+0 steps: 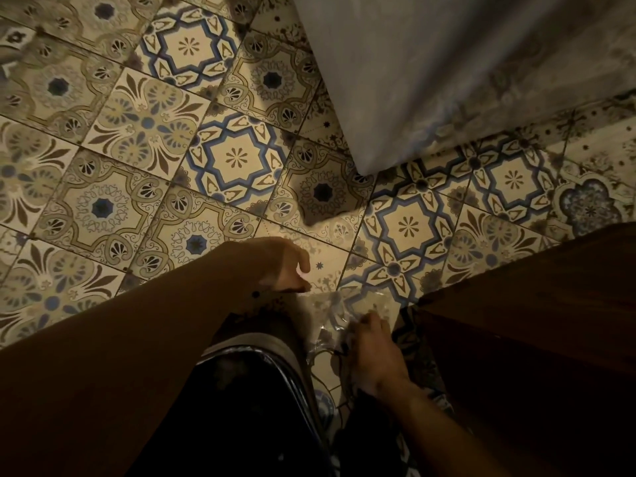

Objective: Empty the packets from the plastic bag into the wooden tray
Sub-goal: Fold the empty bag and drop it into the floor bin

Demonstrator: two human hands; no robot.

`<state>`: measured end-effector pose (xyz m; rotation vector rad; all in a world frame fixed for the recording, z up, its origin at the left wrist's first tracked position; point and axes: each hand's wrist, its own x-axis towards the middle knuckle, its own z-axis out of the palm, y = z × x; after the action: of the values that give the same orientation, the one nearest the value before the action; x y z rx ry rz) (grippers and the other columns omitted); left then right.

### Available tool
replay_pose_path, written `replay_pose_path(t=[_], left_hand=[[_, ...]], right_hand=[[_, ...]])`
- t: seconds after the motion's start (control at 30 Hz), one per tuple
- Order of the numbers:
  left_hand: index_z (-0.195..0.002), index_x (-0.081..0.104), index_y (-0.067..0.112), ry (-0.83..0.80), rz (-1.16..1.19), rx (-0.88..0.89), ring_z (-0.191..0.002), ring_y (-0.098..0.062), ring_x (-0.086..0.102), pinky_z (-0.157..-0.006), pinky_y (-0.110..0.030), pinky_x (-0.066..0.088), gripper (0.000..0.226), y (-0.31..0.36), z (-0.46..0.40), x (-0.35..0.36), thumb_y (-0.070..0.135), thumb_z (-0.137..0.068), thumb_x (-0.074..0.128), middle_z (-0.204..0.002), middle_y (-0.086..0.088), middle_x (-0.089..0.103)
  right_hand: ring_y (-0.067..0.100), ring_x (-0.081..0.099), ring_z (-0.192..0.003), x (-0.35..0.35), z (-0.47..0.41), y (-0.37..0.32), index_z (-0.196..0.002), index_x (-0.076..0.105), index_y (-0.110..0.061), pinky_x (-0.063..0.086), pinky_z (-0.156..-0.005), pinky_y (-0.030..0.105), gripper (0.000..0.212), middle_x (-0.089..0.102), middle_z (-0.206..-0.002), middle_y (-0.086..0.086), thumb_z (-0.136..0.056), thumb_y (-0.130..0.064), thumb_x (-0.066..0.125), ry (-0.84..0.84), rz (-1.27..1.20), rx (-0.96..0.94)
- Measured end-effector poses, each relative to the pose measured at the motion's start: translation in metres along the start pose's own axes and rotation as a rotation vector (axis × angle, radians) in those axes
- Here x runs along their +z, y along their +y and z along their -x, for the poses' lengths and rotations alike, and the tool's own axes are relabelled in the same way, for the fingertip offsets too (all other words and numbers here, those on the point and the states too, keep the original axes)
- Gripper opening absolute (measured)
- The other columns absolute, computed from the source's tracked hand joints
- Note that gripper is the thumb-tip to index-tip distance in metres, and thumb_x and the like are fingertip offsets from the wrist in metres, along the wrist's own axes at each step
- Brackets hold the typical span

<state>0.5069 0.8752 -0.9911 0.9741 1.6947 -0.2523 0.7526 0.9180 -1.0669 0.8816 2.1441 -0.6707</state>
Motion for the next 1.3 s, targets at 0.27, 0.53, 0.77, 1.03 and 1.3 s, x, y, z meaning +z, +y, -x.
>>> replay_pose_path(t=[0.27,0.53,0.77,1.03,1.3], left_hand=[[-0.151,0.029,0.032,0.245,0.016,0.150,-0.119,-0.025,0.055,-0.102,-0.045,0.047,0.091,0.002,0.071,-0.009,0.048,-0.076,0.079,-0.133,-0.005,0.053],[-0.113,0.056,0.041,0.570,0.350,0.023,-0.107,-0.013,0.056,-0.092,-0.033,0.044,0.024,0.003,0.207,-0.047,0.025,-0.095,0.060,-0.122,0.008,0.059],[-0.108,0.060,0.039,0.766,0.503,0.112,-0.087,-0.009,0.063,-0.082,-0.035,0.054,0.032,-0.008,0.349,-0.069,0.010,-0.094,0.060,-0.091,0.012,0.066],[-0.103,0.059,0.036,0.825,0.541,0.178,-0.081,-0.005,0.065,-0.085,-0.039,0.056,0.036,-0.014,0.464,-0.051,0.004,-0.088,0.066,-0.082,0.012,0.066],[-0.101,0.055,0.038,0.897,0.550,0.033,-0.083,-0.001,0.064,-0.080,-0.035,0.056,0.035,0.010,0.510,0.037,0.010,-0.085,0.069,-0.084,0.016,0.067]], right_hand=[[0.021,0.056,-0.112,-0.107,0.043,-0.055,-0.110,0.066,-0.022,0.054,-0.088,0.039,0.036,0.060,-0.117,0.000,-0.082,0.001,0.068,0.402,-0.243,-0.062],[0.016,0.054,-0.093,-0.204,0.134,-0.114,-0.109,0.053,-0.028,0.054,-0.081,0.040,0.037,0.058,-0.091,-0.008,-0.081,-0.011,0.070,0.562,-0.315,-0.236],[0.020,0.042,-0.123,-0.272,0.220,-0.169,-0.136,0.045,-0.023,0.048,-0.101,0.041,0.057,0.047,-0.130,0.000,-0.085,-0.027,0.071,0.659,-0.217,-0.414],[0.028,0.018,-0.150,-0.315,0.299,-0.225,-0.156,0.018,-0.040,0.055,-0.098,0.047,0.099,0.011,-0.164,0.005,-0.082,-0.006,0.075,0.634,-0.075,-0.539],[0.019,0.060,-0.103,-0.286,0.360,-0.213,-0.111,0.069,-0.025,0.055,-0.087,0.030,0.026,0.055,-0.122,0.000,-0.088,-0.013,0.071,0.533,0.015,-0.567]])
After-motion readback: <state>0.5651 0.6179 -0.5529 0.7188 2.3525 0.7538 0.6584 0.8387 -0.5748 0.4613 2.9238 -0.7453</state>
